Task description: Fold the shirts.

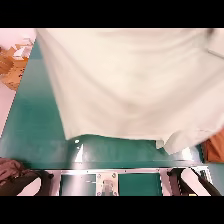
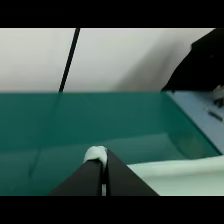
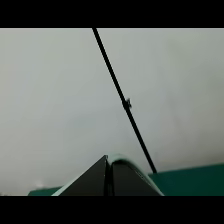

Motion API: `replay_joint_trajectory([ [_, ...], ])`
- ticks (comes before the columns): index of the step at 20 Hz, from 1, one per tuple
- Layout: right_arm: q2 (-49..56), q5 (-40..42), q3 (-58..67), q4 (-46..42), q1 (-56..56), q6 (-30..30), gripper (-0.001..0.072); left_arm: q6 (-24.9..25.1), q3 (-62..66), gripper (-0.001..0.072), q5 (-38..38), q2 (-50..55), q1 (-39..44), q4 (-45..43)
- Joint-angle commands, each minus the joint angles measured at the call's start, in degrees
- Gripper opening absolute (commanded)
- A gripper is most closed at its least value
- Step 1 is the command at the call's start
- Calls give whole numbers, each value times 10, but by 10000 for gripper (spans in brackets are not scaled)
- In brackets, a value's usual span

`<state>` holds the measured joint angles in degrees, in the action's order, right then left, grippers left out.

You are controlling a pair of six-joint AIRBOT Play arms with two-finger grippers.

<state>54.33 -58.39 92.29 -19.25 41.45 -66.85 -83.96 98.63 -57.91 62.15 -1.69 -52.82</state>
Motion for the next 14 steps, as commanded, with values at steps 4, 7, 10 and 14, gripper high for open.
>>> replay_joint_trajectory([
  [4,133,118,-262,1,-118,91,22,1,-125,21,53,233,43,-16],
  [7,268,137,-257,10,-123,91,21,1,-120,21,123,331,47,31],
  [10,388,136,-205,13,-124,90,22,19,-114,21,193,374,46,68],
  [14,489,134,-107,38,-124,88,21,20,-85,21,278,391,46,73],
])
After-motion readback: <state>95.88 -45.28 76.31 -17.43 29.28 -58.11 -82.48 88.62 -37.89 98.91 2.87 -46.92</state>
